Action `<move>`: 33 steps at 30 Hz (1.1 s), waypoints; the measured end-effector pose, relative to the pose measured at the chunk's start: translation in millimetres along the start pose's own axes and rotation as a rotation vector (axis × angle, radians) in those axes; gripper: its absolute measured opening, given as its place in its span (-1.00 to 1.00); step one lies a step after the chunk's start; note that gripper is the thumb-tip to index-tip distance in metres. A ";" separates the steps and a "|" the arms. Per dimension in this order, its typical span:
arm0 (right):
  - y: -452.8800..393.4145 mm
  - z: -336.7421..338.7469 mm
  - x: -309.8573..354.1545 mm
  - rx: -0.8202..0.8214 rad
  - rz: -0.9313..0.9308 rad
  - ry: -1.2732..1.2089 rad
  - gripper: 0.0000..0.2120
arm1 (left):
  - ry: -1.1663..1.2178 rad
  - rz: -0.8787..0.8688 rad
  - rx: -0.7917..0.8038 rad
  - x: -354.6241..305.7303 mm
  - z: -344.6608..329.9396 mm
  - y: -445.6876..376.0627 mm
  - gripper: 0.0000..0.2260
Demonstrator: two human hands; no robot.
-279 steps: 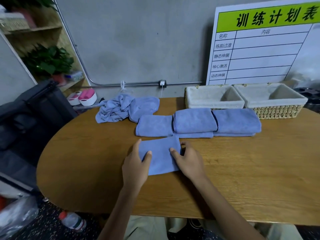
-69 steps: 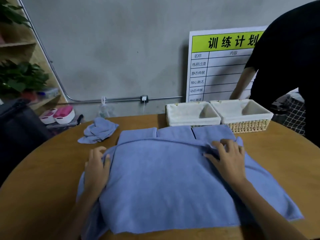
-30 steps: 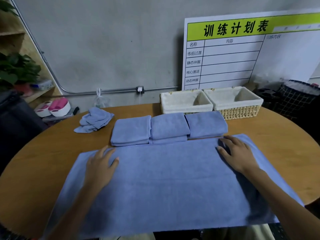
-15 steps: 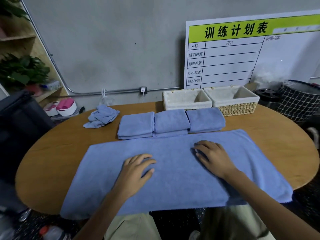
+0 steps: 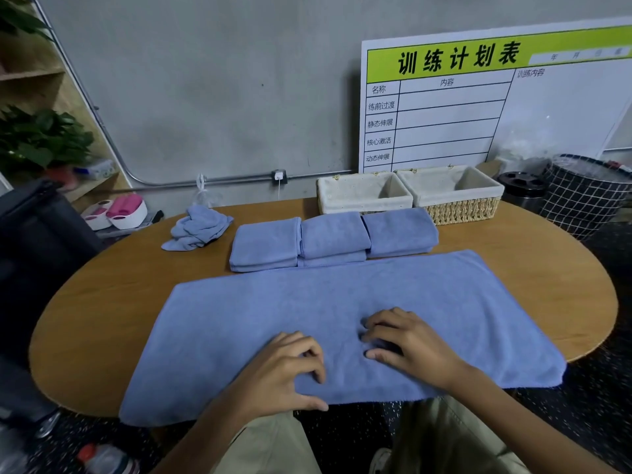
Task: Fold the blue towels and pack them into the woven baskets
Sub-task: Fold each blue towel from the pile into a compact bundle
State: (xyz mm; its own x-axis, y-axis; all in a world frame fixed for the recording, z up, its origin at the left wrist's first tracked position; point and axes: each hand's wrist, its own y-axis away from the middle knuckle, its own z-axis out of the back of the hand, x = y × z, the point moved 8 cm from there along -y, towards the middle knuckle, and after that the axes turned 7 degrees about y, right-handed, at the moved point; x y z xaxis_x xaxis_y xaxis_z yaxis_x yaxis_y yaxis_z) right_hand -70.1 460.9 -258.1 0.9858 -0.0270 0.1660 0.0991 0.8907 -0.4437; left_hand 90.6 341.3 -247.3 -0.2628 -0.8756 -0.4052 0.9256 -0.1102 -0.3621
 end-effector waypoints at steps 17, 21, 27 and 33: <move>-9.0 14.8 8.2 -0.073 0.077 -0.002 -0.77 | 0.425 0.304 -0.117 40.7 6.0 -17.2 -0.83; -2.5 14.4 38.2 -0.061 0.218 0.051 -0.63 | 0.501 0.378 -0.112 52.3 4.2 -21.8 -0.80; -1.8 7.3 45.3 -0.040 0.219 0.114 -0.59 | 0.513 0.402 -0.108 58.9 0.3 -23.4 -0.83; -17.2 5.5 29.1 0.018 0.115 -0.051 -0.81 | 0.457 0.394 -0.110 61.9 -3.5 -26.0 -0.83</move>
State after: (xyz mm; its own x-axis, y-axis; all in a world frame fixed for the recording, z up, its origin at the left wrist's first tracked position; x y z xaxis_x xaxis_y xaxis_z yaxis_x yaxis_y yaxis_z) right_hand -43.8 447.3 -240.8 0.9823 0.0981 0.1596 -0.0168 0.8948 -0.4462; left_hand 49.3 291.6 -265.9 -0.0196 -0.5474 -0.8366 0.9497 0.2515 -0.1868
